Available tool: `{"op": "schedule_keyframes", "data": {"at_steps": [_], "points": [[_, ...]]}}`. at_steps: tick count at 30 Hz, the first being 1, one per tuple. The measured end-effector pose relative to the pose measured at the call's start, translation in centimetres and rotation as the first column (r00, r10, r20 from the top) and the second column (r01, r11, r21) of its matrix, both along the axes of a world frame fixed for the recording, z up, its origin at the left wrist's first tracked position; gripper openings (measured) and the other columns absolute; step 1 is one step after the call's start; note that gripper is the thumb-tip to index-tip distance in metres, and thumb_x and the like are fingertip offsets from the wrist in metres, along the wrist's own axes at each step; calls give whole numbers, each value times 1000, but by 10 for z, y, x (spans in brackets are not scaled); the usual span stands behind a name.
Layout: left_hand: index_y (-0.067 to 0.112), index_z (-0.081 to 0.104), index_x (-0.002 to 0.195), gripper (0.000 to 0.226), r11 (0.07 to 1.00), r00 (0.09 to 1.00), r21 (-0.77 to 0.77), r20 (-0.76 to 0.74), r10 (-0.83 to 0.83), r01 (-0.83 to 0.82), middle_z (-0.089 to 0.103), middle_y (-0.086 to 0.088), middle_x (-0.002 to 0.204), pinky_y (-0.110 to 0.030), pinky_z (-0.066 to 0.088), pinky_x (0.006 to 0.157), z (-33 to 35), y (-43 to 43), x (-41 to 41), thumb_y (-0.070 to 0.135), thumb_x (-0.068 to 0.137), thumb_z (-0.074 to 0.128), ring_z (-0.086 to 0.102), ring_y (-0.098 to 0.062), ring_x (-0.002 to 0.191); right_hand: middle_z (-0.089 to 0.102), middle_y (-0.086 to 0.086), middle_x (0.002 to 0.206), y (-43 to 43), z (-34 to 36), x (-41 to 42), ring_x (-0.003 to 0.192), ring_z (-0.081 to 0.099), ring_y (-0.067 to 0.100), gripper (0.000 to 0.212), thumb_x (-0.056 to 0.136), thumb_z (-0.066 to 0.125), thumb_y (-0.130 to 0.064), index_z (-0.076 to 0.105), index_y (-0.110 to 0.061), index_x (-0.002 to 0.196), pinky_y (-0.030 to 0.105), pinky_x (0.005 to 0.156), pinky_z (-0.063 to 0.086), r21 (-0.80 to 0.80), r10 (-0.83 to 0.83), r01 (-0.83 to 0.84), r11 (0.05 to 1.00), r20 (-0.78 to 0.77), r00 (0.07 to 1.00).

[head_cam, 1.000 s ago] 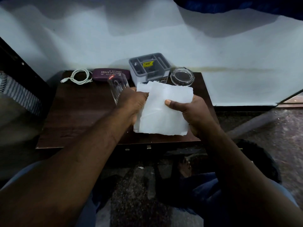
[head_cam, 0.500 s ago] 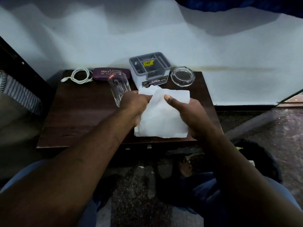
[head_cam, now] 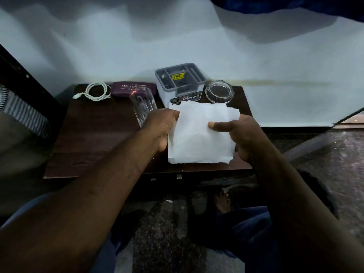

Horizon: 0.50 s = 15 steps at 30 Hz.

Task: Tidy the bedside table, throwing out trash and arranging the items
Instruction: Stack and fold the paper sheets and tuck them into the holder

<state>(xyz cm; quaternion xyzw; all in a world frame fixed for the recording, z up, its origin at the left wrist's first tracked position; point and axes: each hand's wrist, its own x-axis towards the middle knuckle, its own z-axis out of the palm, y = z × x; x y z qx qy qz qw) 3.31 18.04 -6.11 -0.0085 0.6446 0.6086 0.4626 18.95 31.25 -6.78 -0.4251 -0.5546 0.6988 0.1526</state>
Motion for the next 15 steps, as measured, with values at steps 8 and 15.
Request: {"op": "schedule_keyframes", "data": {"at_steps": [8, 15], "points": [[13, 74, 122, 54, 991, 989, 113, 124, -84, 70, 78, -12, 115, -50, 64, 80, 3, 0, -4, 57, 91, 70, 77, -34, 102, 81, 14, 106, -6, 4, -3, 94, 79, 37, 35, 79, 85, -5, 77, -4, 113, 50, 75, 65, -126, -87, 89, 988, 18, 996], [7, 71, 124, 55, 970, 972, 160, 119, -202, 182, 77, -15, 118, -55, 57, 97, 1, -5, -11, 29, 76, 85, 75, -35, 107, 76, 15, 125, -9, 13, -3, 117, 73, 36, 45, 95, 72, -35, 71, -8, 132, 55, 102, 56, -329, -87, 78, 941, -13, 996]]}}
